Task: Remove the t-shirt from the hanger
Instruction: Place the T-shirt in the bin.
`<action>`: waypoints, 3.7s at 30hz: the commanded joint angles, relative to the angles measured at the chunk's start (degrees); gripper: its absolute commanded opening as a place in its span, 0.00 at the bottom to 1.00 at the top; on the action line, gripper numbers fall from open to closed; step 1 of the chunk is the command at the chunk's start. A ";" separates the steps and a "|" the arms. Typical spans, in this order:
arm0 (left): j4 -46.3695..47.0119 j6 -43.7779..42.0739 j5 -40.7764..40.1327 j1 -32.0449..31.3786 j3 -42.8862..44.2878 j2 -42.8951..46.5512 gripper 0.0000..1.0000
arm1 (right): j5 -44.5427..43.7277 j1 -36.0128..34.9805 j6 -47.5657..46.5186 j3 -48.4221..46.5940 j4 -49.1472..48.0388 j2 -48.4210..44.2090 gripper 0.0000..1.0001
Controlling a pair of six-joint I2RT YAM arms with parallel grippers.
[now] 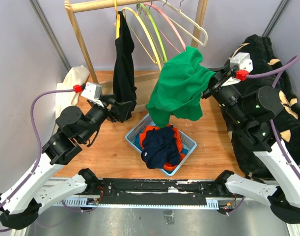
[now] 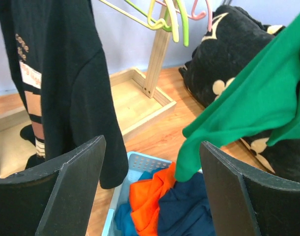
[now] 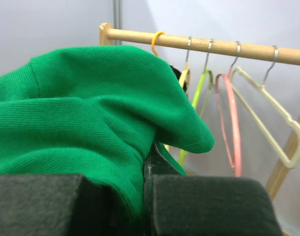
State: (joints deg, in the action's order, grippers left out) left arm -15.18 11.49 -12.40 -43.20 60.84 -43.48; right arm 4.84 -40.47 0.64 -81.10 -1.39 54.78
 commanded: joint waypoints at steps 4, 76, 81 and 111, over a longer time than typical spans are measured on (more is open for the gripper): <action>0.56 1.48 -4.14 -0.13 -1.07 3.08 0.82 | 7.59 0.39 10.11 3.20 -0.83 -1.90 0.01; -0.47 4.33 -3.88 -0.13 -0.54 7.01 0.82 | -36.05 -39.93 -13.05 -2.14 7.41 5.71 0.01; -0.30 4.50 -3.55 -0.13 -1.13 7.18 0.82 | -47.86 -39.92 -11.27 5.12 8.01 5.58 0.01; 2.39 4.38 -3.52 -0.13 -2.82 7.27 0.81 | -26.01 -24.21 8.62 30.34 4.75 25.33 0.01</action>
State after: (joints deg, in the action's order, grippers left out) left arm -14.90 16.36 -14.61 -43.20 58.50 -37.10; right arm -29.17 -65.80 7.11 -49.80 4.16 74.26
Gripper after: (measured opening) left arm 0.813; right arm 0.074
